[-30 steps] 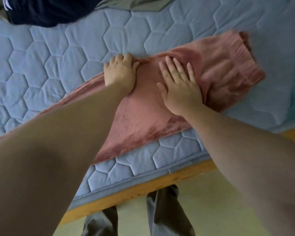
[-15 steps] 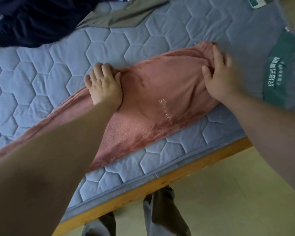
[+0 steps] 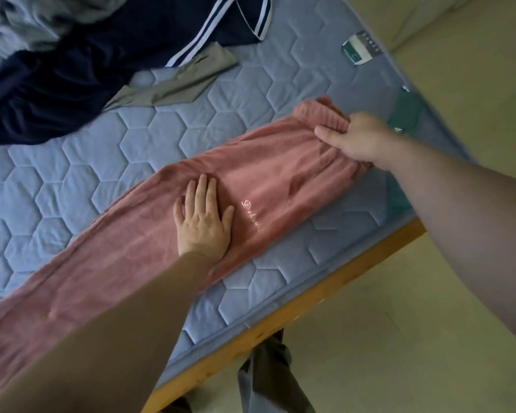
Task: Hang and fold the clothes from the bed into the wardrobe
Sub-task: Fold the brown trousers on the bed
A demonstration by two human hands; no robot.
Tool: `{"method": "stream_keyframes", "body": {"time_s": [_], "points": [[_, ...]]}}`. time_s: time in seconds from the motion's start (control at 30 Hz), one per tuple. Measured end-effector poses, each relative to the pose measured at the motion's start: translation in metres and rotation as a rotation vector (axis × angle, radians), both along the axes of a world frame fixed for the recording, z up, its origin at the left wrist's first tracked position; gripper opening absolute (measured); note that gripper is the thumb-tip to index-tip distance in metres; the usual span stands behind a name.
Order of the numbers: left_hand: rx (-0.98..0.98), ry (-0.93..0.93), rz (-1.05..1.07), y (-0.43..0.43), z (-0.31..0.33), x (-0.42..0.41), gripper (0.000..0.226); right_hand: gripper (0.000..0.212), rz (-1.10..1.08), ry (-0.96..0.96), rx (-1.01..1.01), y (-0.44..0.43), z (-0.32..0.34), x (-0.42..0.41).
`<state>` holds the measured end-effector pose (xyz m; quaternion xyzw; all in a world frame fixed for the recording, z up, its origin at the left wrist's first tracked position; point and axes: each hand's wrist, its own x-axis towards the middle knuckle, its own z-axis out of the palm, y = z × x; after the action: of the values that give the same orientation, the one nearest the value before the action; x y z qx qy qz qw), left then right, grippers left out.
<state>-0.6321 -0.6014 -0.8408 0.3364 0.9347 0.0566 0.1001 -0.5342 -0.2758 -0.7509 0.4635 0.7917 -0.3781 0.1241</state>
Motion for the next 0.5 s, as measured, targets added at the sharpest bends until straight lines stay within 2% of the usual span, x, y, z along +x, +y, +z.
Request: {"method": "stream_keyframes", "body": {"time_s": [0.13,0.27,0.33,0.37,0.43,0.5], "points": [[-0.037,-0.106,-0.036,0.046,0.021,0.011,0.068,0.074,-0.009,-0.033,0.232,0.009,0.036,0.009],[0.087,-0.302,0.257,0.080,0.049,0.017,0.052,0.063,0.053,0.006,0.270,-0.039,0.074,0.008],[0.311,-0.577,0.492,0.080,0.065,0.007,0.031,0.060,0.053,0.083,0.214,-0.081,0.089,0.003],[0.495,-0.806,0.635,0.075,0.077,0.002,0.026,0.056,0.046,0.120,0.165,-0.103,0.094,0.000],[0.803,-1.303,0.811,0.053,0.103,-0.010,0.032,0.048,0.041,0.173,0.062,-0.155,0.101,-0.008],[0.942,-1.571,0.844,0.016,0.121,-0.023,0.051,0.045,0.115,0.194,0.049,-0.214,0.102,-0.016]]}}
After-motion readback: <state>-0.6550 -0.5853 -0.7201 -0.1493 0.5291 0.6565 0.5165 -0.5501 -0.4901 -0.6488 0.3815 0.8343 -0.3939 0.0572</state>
